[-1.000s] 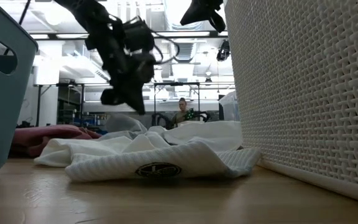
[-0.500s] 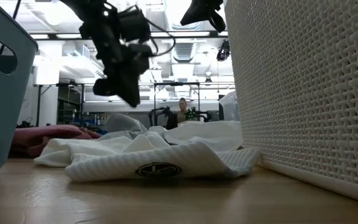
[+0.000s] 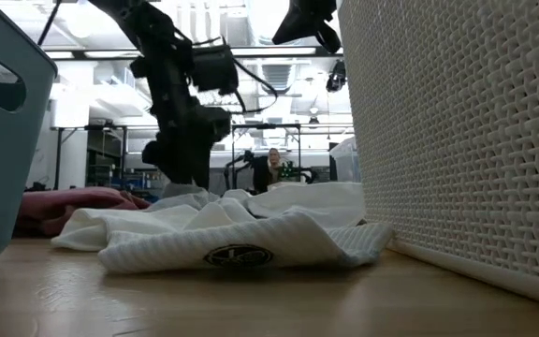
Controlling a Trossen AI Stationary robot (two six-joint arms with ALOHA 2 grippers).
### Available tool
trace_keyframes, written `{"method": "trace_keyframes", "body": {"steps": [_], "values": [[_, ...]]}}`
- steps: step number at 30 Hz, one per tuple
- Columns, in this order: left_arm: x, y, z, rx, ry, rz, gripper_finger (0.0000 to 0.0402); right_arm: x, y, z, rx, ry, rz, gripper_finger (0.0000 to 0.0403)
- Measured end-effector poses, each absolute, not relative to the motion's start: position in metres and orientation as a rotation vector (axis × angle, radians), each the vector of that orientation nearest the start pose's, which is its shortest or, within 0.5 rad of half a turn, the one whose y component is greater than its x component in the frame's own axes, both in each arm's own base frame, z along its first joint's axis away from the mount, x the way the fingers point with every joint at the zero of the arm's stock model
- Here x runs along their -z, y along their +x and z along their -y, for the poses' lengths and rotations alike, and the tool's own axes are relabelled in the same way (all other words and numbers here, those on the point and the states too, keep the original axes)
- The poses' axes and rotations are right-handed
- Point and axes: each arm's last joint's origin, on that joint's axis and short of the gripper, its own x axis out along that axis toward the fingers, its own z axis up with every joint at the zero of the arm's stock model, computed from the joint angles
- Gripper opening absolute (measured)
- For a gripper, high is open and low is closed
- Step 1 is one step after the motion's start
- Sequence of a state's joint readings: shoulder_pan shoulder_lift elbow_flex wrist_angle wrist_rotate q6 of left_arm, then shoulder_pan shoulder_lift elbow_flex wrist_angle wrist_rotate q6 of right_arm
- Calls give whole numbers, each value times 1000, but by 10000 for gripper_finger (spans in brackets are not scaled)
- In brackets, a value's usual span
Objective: Pick & Place Cloths
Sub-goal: Put the grey boxer into the transparent bin
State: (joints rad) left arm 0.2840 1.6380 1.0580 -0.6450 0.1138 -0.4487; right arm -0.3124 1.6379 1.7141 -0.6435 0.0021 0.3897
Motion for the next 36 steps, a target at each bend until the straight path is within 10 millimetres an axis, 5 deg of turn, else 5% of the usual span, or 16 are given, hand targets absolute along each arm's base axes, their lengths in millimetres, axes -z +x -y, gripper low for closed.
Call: {"method": "trace_keyframes", "body": {"steps": [8,16,24,36], "values": [[-162,306,-84,-343,-565,-1264,197,-390,342,111,415,468,-503,8],[-167,308,-85,-322,-547,-1237,21,-390,342,111,415,468,-503,8],[-228,301,-91,-379,-523,-1012,21,-389,342,111,415,466,-505,8],[-329,264,-103,-470,-505,-624,28,-390,343,111,410,459,-488,8]]}}
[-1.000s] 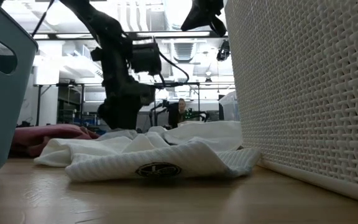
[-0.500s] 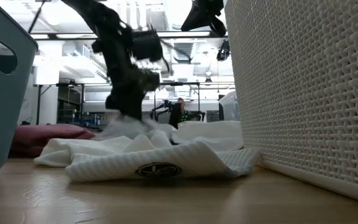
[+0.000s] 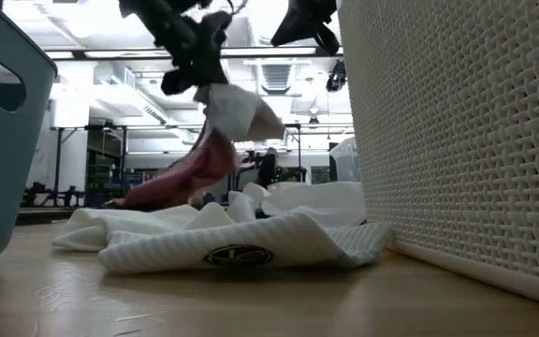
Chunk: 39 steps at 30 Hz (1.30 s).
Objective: Pick & Place Cloths
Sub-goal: Put the grey boxer into the transparent bin
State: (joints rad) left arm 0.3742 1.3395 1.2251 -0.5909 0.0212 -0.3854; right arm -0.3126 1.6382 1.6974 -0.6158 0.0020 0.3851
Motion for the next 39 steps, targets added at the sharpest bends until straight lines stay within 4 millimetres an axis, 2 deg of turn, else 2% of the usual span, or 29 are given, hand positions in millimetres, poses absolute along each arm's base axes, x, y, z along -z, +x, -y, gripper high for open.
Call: {"method": "trace_keyframes", "body": {"steps": [7,16,20,25,30,34,39], "values": [[-363,251,-103,-530,-482,-459,29,-392,345,109,331,479,-481,8],[-386,248,-104,-549,-472,-311,30,-390,346,106,229,514,-489,16],[-392,250,-105,-540,-493,-235,30,-387,347,107,252,533,-491,53],[-396,251,-105,-533,-498,-191,30,-384,346,111,407,584,-454,123],[-396,251,-105,-529,-527,-182,30,-388,349,112,393,552,-408,165],[-400,253,-104,-500,-527,-144,30,-391,350,112,362,487,-390,159],[-402,253,-104,-477,-525,-123,30,-394,352,110,265,469,-369,100]]}}
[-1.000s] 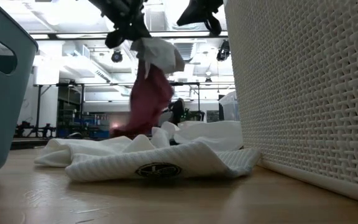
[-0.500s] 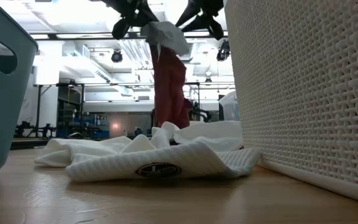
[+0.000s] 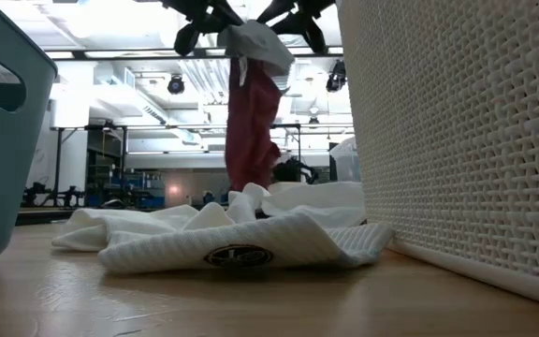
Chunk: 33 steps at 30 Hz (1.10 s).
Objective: Pick & Place Cloths
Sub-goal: Put the grey boxer into the transparent bin
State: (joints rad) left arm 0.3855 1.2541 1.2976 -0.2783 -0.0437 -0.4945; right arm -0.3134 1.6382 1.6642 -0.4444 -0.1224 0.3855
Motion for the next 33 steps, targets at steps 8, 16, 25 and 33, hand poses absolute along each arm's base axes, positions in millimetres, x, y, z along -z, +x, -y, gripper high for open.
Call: {"method": "trace_keyframes", "body": {"steps": [8,16,25,33], "values": [[-402,253,-104,-477,-523,-124,30,-395,352,110,249,474,-362,12],[-390,250,-102,-498,-543,-259,30,-418,336,103,211,472,-314,9],[-376,250,-101,-477,-532,-331,30,-437,314,99,294,442,-248,8],[-385,255,-96,-267,-539,-250,31,-462,288,101,349,421,-139,7]]}}
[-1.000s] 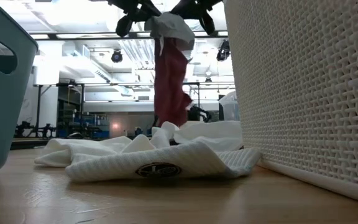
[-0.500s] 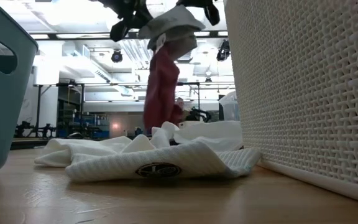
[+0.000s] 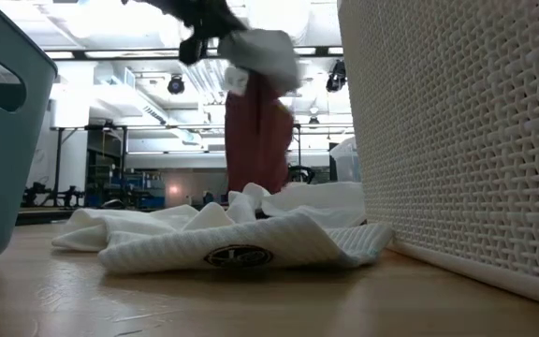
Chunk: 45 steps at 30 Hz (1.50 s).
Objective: Pick & Place Cloths
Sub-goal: Put the grey boxer into the transparent bin
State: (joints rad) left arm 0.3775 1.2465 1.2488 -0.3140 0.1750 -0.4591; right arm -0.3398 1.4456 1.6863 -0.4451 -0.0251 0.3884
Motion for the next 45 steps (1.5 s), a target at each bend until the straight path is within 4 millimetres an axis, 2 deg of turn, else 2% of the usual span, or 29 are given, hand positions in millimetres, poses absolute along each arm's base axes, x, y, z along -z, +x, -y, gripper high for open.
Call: {"method": "trace_keyframes", "body": {"steps": [3,5,9,14,21,24,28,33,40,45], "values": [[-400,252,-94,-239,-512,-141,38,-457,291,103,358,427,-168,7],[-400,252,-95,-240,-517,-137,47,-451,294,102,354,434,-207,7],[-401,253,-95,-247,-583,-116,63,-454,292,100,282,449,-209,8],[-402,251,-97,-300,-614,-93,67,-444,300,99,249,465,-266,8],[-397,250,-96,-318,-646,-141,67,-444,298,99,255,474,-273,27],[-381,249,-96,-379,-626,-291,67,-442,301,99,253,475,-280,44],[-346,251,-98,-465,-645,-531,67,-440,303,100,251,476,-288,66],[-305,260,-100,-471,-779,-694,84,-435,308,102,261,478,-302,90],[-247,275,-105,-495,-845,-880,176,-430,313,102,261,499,-316,114],[-220,287,-110,-500,-849,-963,246,-429,314,102,264,528,-316,124]]}}
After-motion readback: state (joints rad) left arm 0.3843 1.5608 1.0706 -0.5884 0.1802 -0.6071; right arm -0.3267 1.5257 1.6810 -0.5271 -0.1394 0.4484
